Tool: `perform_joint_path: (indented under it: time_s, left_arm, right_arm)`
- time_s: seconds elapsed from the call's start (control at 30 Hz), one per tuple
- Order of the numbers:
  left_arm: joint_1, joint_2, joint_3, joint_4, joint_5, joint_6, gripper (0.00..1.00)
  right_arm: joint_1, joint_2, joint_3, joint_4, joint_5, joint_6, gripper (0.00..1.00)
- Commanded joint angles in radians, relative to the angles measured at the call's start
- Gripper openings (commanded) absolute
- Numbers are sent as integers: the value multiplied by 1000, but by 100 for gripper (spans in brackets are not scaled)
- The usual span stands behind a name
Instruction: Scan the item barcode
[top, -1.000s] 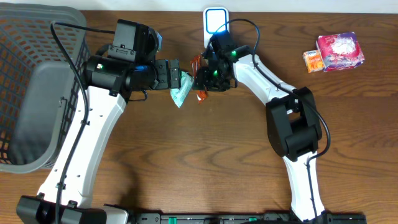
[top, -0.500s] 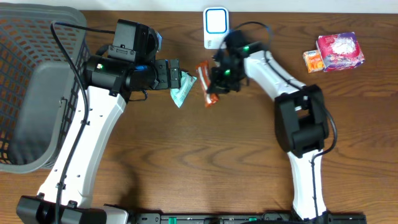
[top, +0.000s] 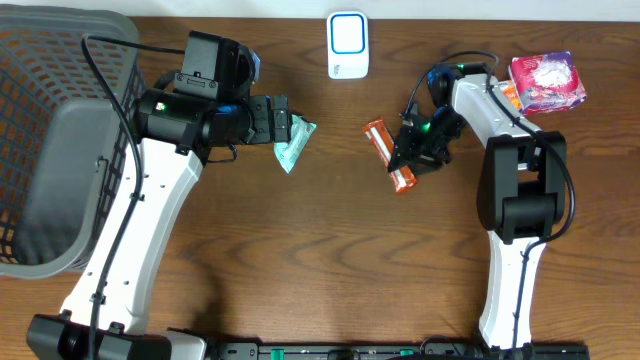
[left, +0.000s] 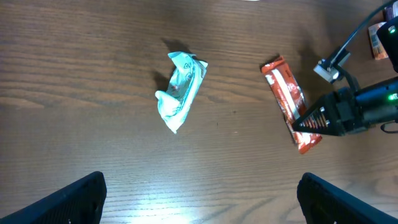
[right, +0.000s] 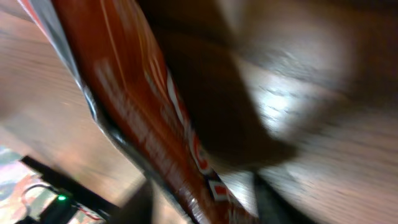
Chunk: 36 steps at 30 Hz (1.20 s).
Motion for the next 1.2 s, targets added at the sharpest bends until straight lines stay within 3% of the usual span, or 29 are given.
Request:
perform_joint_path:
  time_s: [0.0,0.23,0.4,0.57,0.97,1.17]
  left_arm:
    - [0,4,7,-2,-3,5,98]
    - [0,4,7,-2,-3,5,98]
    - [0,4,7,-2,-3,5,98]
    - [0,4,7,-2,-3,5,98]
    - [0,4,7,-2,-3,5,98]
    - [0,4,7,-2,-3,6,98]
  right_arm:
    - [-3,0,31,-29,64,-24,92]
    - [4,-57,256,-150,86,-21,92]
    - [46,-104,330,-131,201,-21,83]
    - [113,-101,311,-100,347,-12,66]
    - [244,-101,72,130,620,147,58]
    - [300,-101,44,171,768,229,60]
